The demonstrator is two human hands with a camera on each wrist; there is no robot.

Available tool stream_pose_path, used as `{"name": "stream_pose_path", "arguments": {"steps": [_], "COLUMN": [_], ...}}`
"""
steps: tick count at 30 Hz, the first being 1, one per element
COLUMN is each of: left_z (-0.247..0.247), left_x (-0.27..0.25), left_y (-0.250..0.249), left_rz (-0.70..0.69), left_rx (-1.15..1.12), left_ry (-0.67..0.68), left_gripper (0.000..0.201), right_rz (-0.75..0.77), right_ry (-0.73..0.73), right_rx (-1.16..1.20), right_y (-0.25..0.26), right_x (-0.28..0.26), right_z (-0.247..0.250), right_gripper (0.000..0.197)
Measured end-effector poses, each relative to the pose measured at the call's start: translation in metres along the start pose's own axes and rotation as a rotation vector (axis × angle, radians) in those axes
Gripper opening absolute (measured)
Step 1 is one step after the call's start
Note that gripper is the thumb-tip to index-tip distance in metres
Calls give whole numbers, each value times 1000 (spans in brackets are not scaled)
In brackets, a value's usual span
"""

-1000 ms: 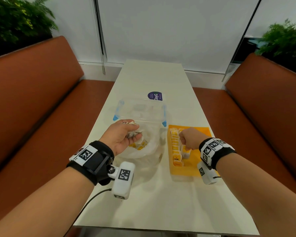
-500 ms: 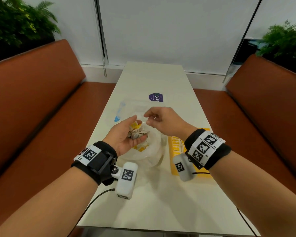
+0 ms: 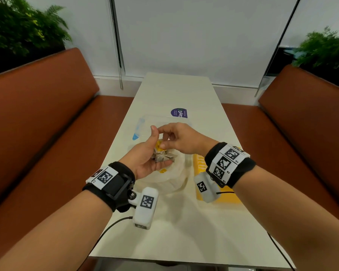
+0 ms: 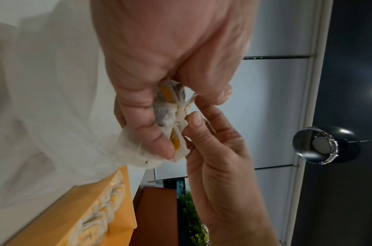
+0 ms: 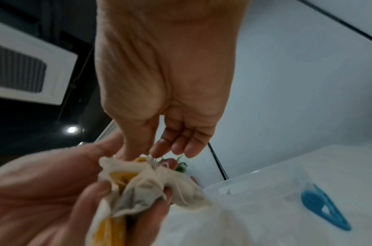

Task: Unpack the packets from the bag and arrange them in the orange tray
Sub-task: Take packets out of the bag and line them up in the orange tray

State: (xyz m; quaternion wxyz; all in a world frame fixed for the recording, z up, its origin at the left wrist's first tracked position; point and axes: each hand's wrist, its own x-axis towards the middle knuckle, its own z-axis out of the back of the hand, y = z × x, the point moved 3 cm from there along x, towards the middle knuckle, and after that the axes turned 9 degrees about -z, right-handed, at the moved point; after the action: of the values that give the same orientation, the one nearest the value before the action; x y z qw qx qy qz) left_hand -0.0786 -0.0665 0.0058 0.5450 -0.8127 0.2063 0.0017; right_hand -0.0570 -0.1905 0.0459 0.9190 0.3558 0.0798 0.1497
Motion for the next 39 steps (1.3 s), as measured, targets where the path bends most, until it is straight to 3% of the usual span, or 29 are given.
{"name": "stream_pose_path", "arguments": {"steps": [3, 7, 10, 13, 21, 27, 29, 33, 36, 39], "left_z": [-4, -4, -1, 2, -4, -7, -5, -2, -2, -3], "left_x": [1, 2, 0, 2, 6, 13, 15, 16, 16, 16], "left_y": [-1, 0, 0, 4, 5, 8, 7, 5, 6, 8], "left_rz": [-8, 15, 1, 28, 1, 11, 4, 9, 27, 39], "left_rx": [8, -11, -37, -20, -25, 13, 0, -29, -47, -38], "left_ry": [29, 12, 27, 16, 32, -50, -90, -117, -112, -112], "left_gripper": [65, 76, 44, 13, 33, 13, 9, 6, 7, 7], "right_rz": [21, 45, 5, -39, -98, -183, -283, -506, -565, -613], "right_ry": [-21, -118, -204, -255, -118, -186, -145, 87, 234, 275], "right_rx": [-140, -9, 191, 248, -155, -333, -481, -686, -759, -742], "right_y": [1, 4, 2, 0, -7, -22, -40, -87, -110, -126], "right_x": [-1, -3, -2, -3, -14, -27, -35, -53, -60, -60], "right_z": [-2, 5, 16, 26, 35, 55, 62, 49, 29, 16], "right_gripper": [27, 10, 15, 9, 9, 12, 12, 14, 13, 20]}}
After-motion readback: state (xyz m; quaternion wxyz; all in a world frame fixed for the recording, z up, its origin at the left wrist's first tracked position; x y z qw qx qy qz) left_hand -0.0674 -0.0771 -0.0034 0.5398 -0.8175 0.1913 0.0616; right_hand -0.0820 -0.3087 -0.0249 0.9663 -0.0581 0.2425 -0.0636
